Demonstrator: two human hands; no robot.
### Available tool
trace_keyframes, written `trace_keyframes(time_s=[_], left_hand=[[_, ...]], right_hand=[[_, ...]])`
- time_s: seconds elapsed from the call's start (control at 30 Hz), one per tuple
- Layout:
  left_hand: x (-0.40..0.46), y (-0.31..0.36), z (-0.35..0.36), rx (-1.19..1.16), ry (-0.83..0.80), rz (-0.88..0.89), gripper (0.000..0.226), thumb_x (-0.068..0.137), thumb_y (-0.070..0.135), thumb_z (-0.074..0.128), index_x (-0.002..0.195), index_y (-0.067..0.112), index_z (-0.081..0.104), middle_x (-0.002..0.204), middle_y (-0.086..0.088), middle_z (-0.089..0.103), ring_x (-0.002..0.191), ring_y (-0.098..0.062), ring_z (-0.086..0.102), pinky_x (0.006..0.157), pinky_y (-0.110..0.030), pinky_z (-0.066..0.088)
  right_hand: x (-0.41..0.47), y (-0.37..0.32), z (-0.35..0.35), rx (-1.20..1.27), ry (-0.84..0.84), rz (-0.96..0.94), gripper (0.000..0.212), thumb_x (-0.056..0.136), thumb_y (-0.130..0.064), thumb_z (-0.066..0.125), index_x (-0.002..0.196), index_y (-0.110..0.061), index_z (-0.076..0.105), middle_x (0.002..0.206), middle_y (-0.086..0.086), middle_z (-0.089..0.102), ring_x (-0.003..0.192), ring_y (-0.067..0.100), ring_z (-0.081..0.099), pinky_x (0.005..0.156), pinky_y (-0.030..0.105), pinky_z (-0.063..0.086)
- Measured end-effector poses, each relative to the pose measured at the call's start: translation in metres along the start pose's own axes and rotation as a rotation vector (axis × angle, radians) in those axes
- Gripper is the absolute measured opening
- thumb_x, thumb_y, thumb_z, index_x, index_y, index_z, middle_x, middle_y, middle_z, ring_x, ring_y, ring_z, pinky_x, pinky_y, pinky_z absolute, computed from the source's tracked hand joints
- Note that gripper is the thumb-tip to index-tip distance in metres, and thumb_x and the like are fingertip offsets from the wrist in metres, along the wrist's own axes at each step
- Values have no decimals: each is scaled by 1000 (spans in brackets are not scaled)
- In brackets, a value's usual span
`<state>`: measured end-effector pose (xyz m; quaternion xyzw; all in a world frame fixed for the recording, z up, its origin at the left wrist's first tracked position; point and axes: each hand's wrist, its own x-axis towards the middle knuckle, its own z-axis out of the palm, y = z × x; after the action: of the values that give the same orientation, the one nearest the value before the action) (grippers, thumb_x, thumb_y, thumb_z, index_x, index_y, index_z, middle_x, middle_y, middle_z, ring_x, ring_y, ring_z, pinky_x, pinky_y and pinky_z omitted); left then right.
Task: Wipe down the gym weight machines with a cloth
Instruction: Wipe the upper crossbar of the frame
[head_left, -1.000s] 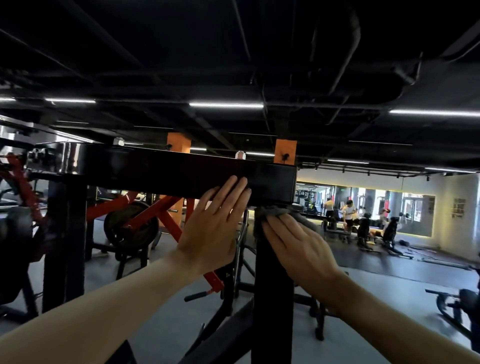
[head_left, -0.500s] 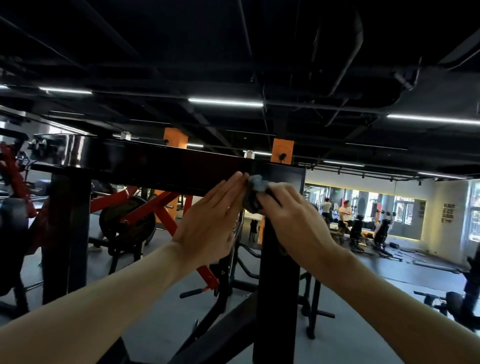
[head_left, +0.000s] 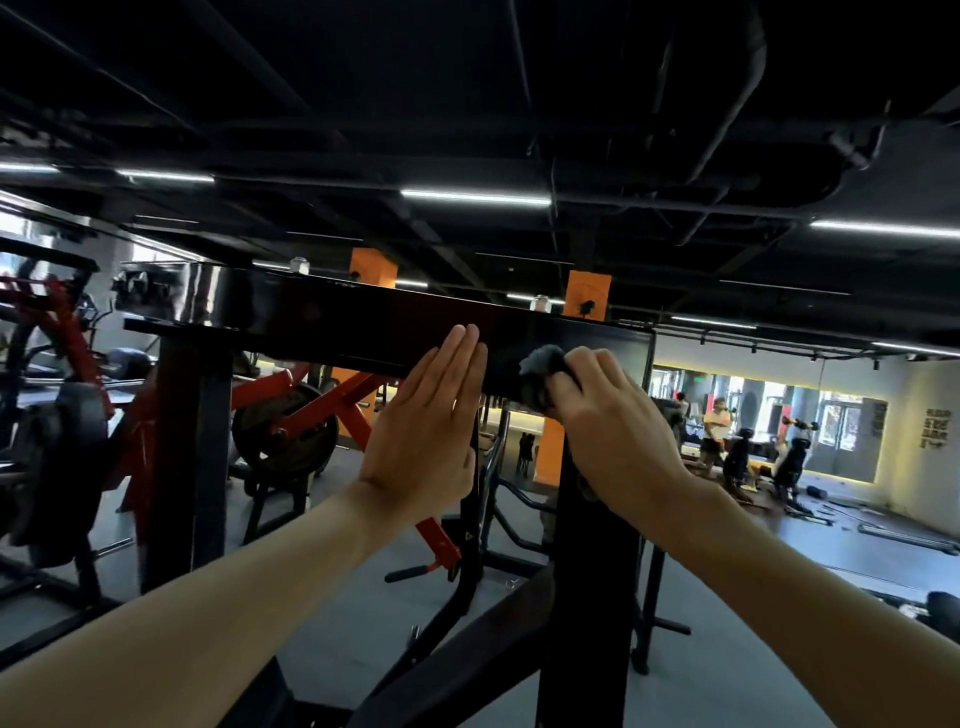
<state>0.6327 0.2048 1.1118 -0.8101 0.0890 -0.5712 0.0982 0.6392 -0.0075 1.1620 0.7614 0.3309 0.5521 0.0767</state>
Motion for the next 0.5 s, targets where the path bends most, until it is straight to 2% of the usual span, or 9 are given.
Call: trace_keyframes(time_s=[0.17, 0.23, 0.33, 0.5], left_hand=[[-2, -3, -4, -36, 8, 34, 83, 84, 15, 51, 158, -3, 18, 167, -21, 10, 157, -30, 4, 126, -47, 20], [-2, -1, -5, -41, -1, 17, 85, 84, 16, 54, 158, -3, 19, 168, -21, 10, 157, -29, 3, 126, -46, 18], [-2, 6, -7, -21, -41, -29, 84, 85, 20, 53, 158, -4, 18, 168, -21, 8, 157, -29, 0, 127, -46, 14], [-4, 7, -9, 22, -48, -58, 77, 90, 21, 49, 155, -8, 22, 165, -26, 14, 157, -33, 7, 125, -48, 20]], right_hand=[[-23, 40, -13, 13, -94, 110, 35, 88, -16, 75, 118, -2, 65, 118, 10, 54, 113, 27, 53, 95, 47, 56], [-26, 41, -18, 41, -88, 165, 29, 94, -19, 69, 117, -2, 65, 120, 10, 54, 115, 26, 50, 95, 45, 55], [-8, 6, -18, 22, -67, 160, 27, 94, -11, 68, 118, 1, 64, 123, 14, 56, 117, 30, 53, 97, 46, 54], [14, -29, -4, -32, -27, 95, 31, 83, -1, 73, 113, 1, 64, 110, 13, 57, 106, 27, 54, 100, 38, 51]])
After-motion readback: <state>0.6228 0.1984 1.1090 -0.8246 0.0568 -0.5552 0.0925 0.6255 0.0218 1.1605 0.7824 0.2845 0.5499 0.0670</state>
